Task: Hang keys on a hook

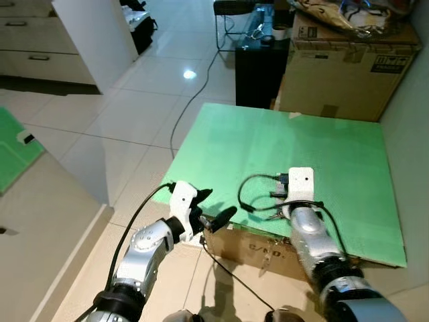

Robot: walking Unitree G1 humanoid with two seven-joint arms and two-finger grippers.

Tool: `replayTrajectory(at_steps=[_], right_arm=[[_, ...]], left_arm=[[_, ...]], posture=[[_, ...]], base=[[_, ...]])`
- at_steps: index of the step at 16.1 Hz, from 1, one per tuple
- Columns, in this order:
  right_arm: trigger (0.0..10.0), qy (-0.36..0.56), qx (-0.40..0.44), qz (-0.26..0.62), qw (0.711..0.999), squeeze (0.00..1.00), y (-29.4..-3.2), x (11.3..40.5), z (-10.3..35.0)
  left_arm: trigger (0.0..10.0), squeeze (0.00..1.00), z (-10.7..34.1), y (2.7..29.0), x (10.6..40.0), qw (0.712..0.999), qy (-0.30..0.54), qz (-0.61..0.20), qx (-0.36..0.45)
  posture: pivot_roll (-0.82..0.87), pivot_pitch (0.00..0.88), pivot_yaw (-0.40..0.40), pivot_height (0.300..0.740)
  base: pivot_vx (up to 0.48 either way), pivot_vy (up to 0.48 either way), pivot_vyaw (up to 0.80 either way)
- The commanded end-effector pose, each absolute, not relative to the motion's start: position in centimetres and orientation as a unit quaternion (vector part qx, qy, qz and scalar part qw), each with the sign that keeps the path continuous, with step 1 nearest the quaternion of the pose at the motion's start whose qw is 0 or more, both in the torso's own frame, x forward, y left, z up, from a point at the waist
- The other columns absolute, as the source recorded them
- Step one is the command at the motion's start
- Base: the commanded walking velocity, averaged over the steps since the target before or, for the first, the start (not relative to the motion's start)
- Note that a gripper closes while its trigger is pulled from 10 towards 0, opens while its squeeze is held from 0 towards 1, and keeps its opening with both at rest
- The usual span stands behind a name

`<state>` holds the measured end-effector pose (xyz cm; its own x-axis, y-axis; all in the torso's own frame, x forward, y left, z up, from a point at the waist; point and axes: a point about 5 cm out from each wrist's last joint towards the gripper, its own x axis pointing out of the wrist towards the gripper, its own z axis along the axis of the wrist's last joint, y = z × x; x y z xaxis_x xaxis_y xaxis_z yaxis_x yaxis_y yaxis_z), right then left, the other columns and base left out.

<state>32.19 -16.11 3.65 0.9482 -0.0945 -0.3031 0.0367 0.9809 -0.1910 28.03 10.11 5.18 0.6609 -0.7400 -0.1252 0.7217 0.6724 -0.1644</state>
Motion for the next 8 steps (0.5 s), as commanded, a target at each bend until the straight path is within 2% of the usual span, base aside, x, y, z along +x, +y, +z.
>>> replayTrajectory(at_steps=[1,3,8], right_arm=[[10.0,0.175,-0.11,-0.026,0.978,1.0,-16.6,31.8,3.0],[10.0,0.188,-0.099,-0.037,0.976,1.0,-17.3,31.4,2.6],[10.0,0.225,-0.08,-0.022,0.971,1.0,-16.1,29.5,0.4]], left_arm=[[10.0,0.0,4.8,10.4,27.9,0.91,0.097,-0.401,-0.044],[10.0,0.0,4.7,10.5,27.8,0.91,0.097,-0.4,-0.043],[10.0,0.0,4.7,10.4,28.0,0.911,0.096,-0.399,-0.042]], posture=[[-0.11,0.075,0.148,0.74],[-0.11,0.076,0.148,0.74],[-0.12,0.073,0.148,0.74]], base=[[0.0,0.0,0.0],[0.0,0.0,0.0],[0.0,0.0,0.0]])
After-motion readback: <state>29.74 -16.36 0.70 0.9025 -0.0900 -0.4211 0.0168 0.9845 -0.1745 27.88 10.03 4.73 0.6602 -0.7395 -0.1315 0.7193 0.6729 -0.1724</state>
